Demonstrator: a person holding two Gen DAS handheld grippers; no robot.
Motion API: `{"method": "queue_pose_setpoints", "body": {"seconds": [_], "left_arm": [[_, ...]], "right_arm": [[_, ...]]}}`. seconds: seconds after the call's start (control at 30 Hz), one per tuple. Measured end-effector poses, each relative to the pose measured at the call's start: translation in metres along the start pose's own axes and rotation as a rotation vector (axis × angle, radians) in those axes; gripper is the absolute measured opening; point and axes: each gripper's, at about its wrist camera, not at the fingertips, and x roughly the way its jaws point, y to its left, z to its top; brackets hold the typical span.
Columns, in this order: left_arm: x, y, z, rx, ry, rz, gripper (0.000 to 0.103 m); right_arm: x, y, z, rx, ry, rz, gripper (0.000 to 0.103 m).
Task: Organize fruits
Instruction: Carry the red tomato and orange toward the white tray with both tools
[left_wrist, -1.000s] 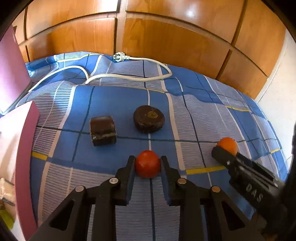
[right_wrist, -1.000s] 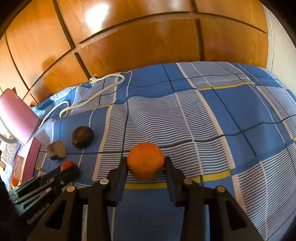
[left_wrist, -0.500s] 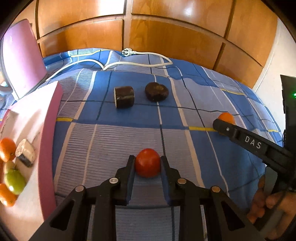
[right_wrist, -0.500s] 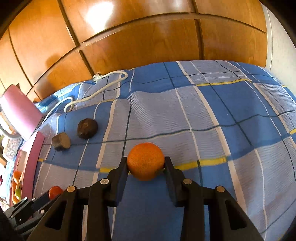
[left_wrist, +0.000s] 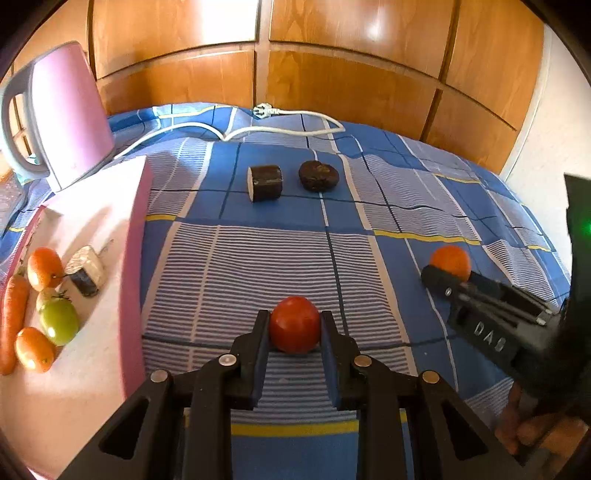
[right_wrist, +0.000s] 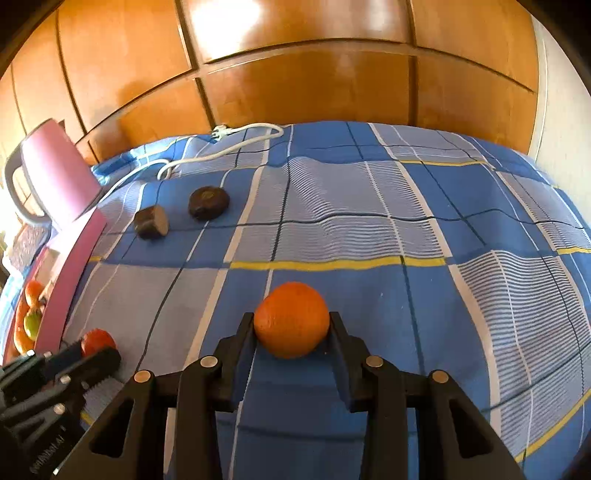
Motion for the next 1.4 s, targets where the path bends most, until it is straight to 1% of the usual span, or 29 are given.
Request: {"method": "queue_pose_setpoints", "body": {"seconds": [0.23,0.37,0.73,1.0,1.2,1.4], "left_arm": [[-0.025,0.005,0.001,-0.005,-0.057,-0.011,0.026],[-0.035,0.009,0.000,-0.017,-0.072,-0.011,0.026],[-0.051,0.024,-0.003,-0.061,-0.102,-0.015,0.026],[-0.062,0.037,-0.004,-0.099,-0.123,-0.017,0.026],[-0.068,0.050,-0.004,-0.128,-0.134,-0.008,0.026],[-0.071,0.063,-0.007,-0.154,-0.136,0.006,0.026]], "right_arm": [[-0.007,0.013,-0.011,-0.029,0.004,0.000,0.038],[-0.010,0.022,-0.015,-0.043,0.009,0.008,0.038],[-0.015,0.044,-0.024,-0.080,0.029,0.037,0.038],[-0.017,0.058,-0.026,-0.084,0.058,0.079,0.038],[-0.019,0.067,-0.027,-0.078,0.077,0.115,0.037],[-0.024,0.079,-0.025,-0.097,0.075,0.137,0.037]]}}
